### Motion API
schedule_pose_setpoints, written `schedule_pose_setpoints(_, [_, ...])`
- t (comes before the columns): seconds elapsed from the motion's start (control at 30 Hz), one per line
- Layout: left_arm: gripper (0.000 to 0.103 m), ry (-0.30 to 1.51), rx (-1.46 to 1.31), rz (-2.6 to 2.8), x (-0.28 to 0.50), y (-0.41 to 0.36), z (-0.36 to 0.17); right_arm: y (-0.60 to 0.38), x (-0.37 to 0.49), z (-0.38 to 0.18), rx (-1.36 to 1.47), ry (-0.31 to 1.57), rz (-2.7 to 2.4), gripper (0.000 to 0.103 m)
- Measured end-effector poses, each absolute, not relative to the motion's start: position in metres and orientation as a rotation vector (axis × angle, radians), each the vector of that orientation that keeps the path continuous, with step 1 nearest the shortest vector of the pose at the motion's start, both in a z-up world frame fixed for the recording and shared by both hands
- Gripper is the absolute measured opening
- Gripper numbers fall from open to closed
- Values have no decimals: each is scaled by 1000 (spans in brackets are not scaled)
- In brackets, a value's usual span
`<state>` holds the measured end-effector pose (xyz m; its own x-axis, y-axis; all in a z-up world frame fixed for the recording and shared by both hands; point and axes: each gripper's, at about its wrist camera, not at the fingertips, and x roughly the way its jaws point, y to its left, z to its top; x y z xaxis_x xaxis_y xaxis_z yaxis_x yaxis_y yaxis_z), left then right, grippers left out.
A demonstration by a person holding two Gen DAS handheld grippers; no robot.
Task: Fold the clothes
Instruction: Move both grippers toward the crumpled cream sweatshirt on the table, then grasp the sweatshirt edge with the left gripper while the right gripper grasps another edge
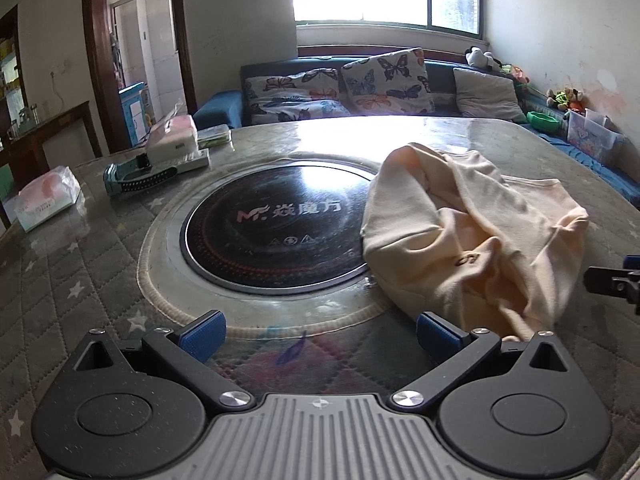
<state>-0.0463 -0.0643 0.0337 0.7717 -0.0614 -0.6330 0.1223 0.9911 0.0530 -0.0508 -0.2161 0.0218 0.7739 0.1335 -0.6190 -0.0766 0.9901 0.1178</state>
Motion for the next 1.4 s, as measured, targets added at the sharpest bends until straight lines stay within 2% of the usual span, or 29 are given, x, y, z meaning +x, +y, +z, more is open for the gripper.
schedule_pose_setpoints(0.3, [103,660,114,-118,-46,-75,44,-214,-56,30,86,674,150,83])
schedule_pose_setpoints(0.63, [103,635,139,-148,-32,-85,52,-211,-46,35,68,667,173,79])
schedule_pose_setpoints(0.8, [101,611,167,-159,-19,-93,57,-207,-35,38,55,669,195,71])
schedule_pose_setpoints(1.0, [79,586,197,-174,9,-104,64,-206,-16,42,53,662,219,65])
schedule_pose_setpoints(1.1, [75,568,210,-196,26,-112,67,-206,-6,44,51,657,218,64])
schedule_pose_setpoints(1.3, [77,547,266,-250,68,-134,68,-207,15,45,51,658,220,59])
schedule_pose_setpoints(1.4, [82,563,266,-273,91,-142,64,-209,27,46,48,663,219,57])
